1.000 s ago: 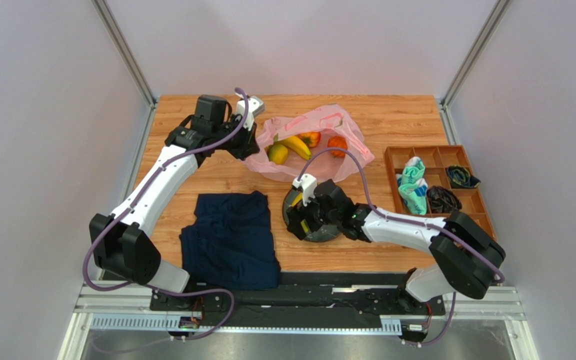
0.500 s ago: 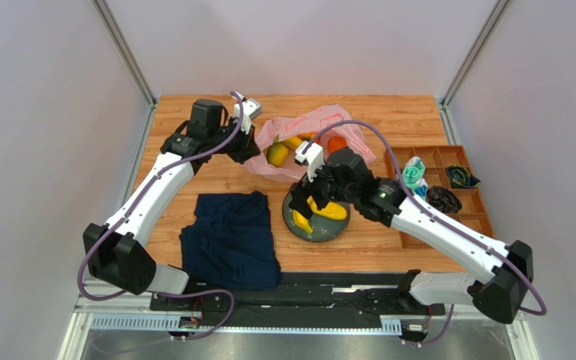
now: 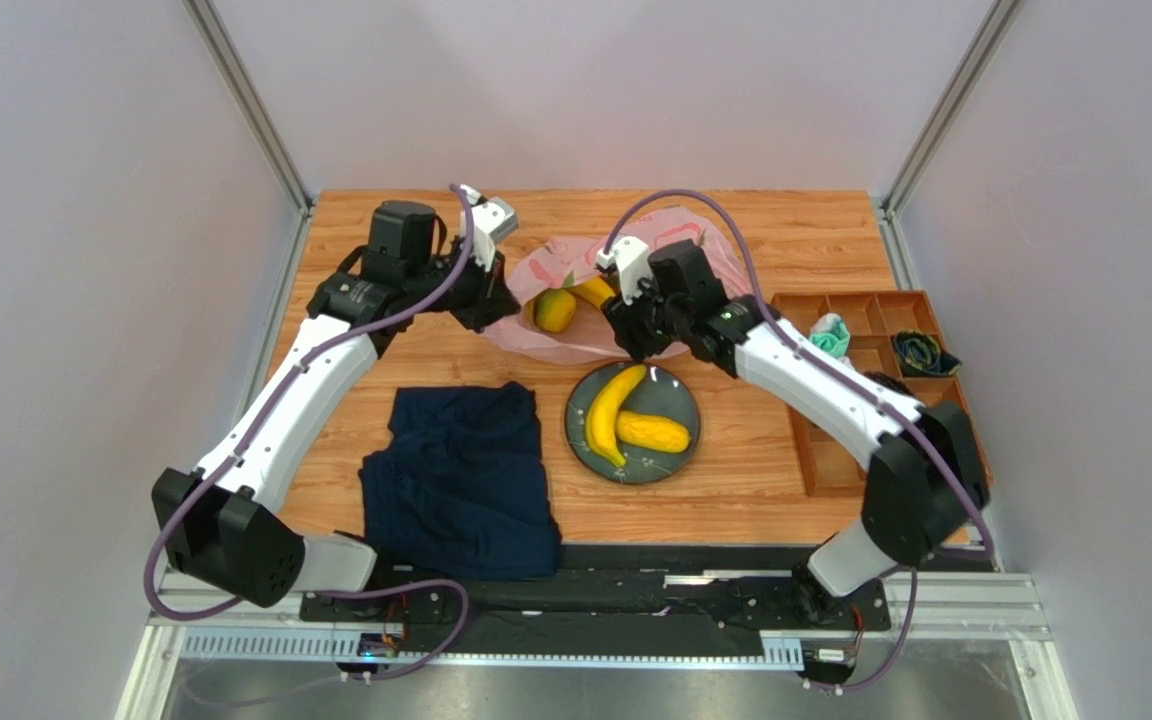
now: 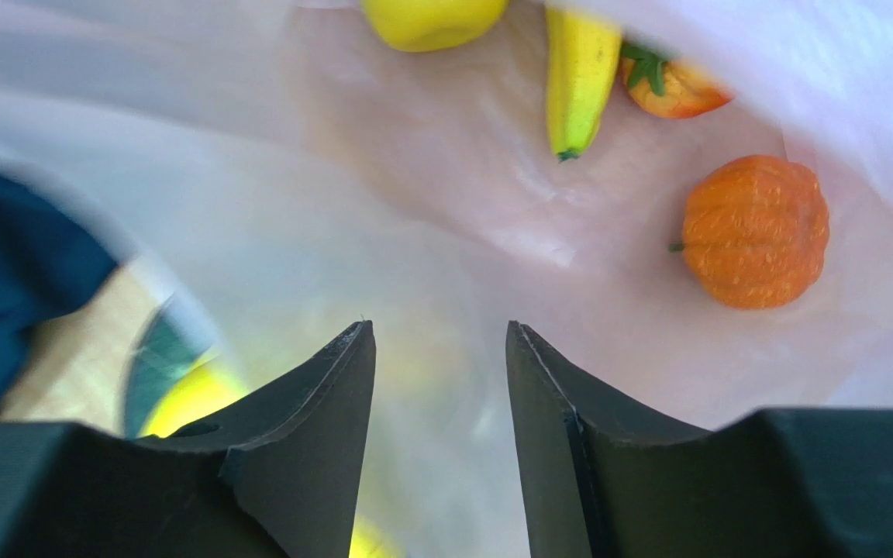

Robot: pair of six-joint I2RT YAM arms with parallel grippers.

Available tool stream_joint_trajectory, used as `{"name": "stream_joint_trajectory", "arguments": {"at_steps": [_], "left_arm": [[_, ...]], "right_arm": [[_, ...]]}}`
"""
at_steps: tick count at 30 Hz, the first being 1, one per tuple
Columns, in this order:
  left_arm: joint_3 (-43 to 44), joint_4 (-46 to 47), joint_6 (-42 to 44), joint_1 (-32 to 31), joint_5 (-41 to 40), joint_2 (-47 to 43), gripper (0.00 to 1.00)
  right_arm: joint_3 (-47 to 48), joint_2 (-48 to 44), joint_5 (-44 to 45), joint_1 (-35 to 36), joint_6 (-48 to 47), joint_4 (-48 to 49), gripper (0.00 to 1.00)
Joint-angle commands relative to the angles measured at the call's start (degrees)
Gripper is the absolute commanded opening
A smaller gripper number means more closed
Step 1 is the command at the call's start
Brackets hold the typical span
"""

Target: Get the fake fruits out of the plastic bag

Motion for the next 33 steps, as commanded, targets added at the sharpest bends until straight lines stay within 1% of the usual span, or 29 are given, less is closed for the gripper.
{"name": "stream_joint_trajectory", "arguments": {"at_steps": [1,2,4,6,8,10,11,12,13,15,16,17,19,20,22,23,26,27,29,33], "left_arm": [[-2.98,-4.99,7.57,0.26,0.56,-3.4,0.0],[-5.51,-6.74,8.62,0.26,-0.15,-4.27,0.0],[-8.34,-7.81,10.39,0.26,-1.21,-5.51,0.0],[-11.86,-9.22,10.13,0.26,-1.3,-8.05,0.0],[-14.49,-9.22,9.51,0.26,-0.6,-11.38,0.0],[-17.47,-7.65,8.46,0.26,-0.25,-13.5,0.0],[-18.02,-5.64,7.67,0.26,-0.42,-15.08,0.0],[-18.02,-4.92,5.14,0.26,-0.42,-15.44,0.0],[-17.41,-4.57,4.07,0.26,0.1,-15.71,0.0],[-17.75,-1.15,2.14,0.26,0.81,-16.32,0.0],[-17.76,0.17,1.09,0.26,0.2,-16.15,0.0],[-17.23,2.01,-0.84,0.34,-0.24,-15.02,0.0],[-14.7,2.47,-1.65,0.69,-0.25,-13.26,0.0],[-13.55,2.03,-2.17,1.3,-0.42,-12.03,0.0],[-10.74,1.5,-1.04,1.49,-0.68,-10.97,0.0],[-10.03,0.63,0.62,1.49,-0.6,-9.92,0.0],[-7.65,0.1,1.07,1.49,-1.74,-8.68,0.0],[-7.21,-0.08,1.34,1.49,-1.48,-8.5,0.0],[-6.16,-0.34,1.95,1.49,-0.95,-7.89,0.0],[-5.89,0.71,2.39,1.49,-0.86,-6.75,0.0]], "right_arm": [[6.84,7.44,-0.51,-1.12,-9.02,2.8,0.5],[7.1,9.89,0.63,-1.12,-9.82,3.67,0.49],[6.93,11.58,2.56,-1.12,-10.18,3.68,0.48],[6.58,11.94,2.49,-1.12,-8.78,-0.6,0.45],[4.39,10.54,-0.31,-1.03,-6.14,-5.08,0.43],[0.1,7.29,-0.24,-0.77,-6.05,-4.59,0.43],[-0.27,6.67,0.46,-0.77,-6.05,-3.45,0.44],[0.33,6.32,0.81,-0.85,-6.05,-3.61,0.45],[1.56,6.66,0.55,-0.94,-5.96,-4.22,0.46],[5.16,7.8,-2.95,-0.94,-8.41,-4.23,0.47],[6.13,9.81,-3.92,-0.94,-8.86,-3.53,0.47],[10.05,11.4,-4.28,-0.94,-9.03,-3.79,0.47],[15.16,14.74,-5.42,-0.94,-8.86,-5.89,0.47],[20.06,18.49,-5.51,-0.94,-7.73,-8.07,0.47],[24.58,21.94,-4.2,-1.12,-6.93,-10.11,0.48],[25.81,24.4,-2.11,-1.21,-6.84,-10.29,0.51],[31.35,28.45,2.56,-1.99,-7.1,-11.25,0.57],[34.58,31.25,3.53,-2.52,-7.36,-11.96,0.57],[37.77,33.81,4.94,-3.14,-7.89,-13.98,0.57],[40.06,37.33,5.56,-4.11,-9.82,-13.46,0.57]]}}
